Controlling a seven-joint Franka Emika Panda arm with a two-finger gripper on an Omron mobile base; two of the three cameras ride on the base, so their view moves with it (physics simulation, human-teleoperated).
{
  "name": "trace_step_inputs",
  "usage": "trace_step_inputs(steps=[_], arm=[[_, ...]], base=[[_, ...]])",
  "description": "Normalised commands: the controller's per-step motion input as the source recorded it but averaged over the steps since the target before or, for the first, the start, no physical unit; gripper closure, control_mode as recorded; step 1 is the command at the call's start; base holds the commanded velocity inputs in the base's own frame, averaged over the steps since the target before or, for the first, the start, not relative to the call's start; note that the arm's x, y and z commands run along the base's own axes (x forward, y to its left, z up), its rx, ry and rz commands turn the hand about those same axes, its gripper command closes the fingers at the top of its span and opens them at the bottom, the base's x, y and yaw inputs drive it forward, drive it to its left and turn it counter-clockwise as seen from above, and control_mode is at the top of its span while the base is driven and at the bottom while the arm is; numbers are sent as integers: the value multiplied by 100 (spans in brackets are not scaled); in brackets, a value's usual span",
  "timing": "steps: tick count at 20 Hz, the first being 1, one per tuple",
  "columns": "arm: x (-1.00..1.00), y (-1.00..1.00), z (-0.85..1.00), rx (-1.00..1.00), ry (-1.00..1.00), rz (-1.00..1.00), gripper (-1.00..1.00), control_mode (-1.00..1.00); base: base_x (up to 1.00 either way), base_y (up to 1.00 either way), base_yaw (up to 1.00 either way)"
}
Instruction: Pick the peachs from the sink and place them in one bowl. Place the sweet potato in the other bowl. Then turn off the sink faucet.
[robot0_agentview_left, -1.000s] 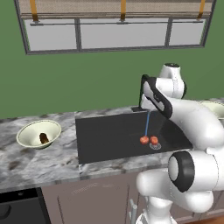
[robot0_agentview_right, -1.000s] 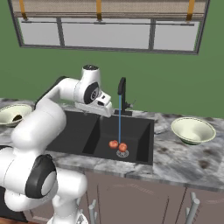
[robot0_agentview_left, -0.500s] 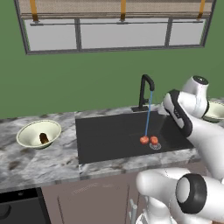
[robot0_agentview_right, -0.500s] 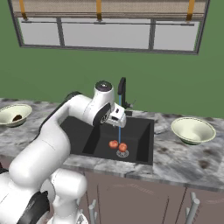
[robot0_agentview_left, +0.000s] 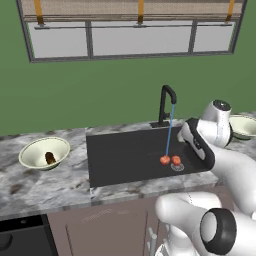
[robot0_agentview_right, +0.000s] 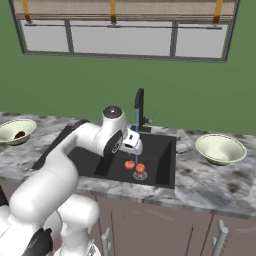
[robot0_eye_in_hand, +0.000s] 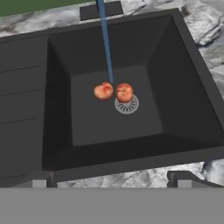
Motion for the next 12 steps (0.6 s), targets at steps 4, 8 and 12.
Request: trace_step_inputs(steps=[4, 8, 12], arm=[[2, -12, -23, -5, 3, 0, -100, -100], [4, -9, -29, -4, 0, 5, -100, -100], [14, 0, -32, -3, 1, 11, -100, -100]], base=[[0, 0, 0], [0, 0, 0], [0, 0, 0]])
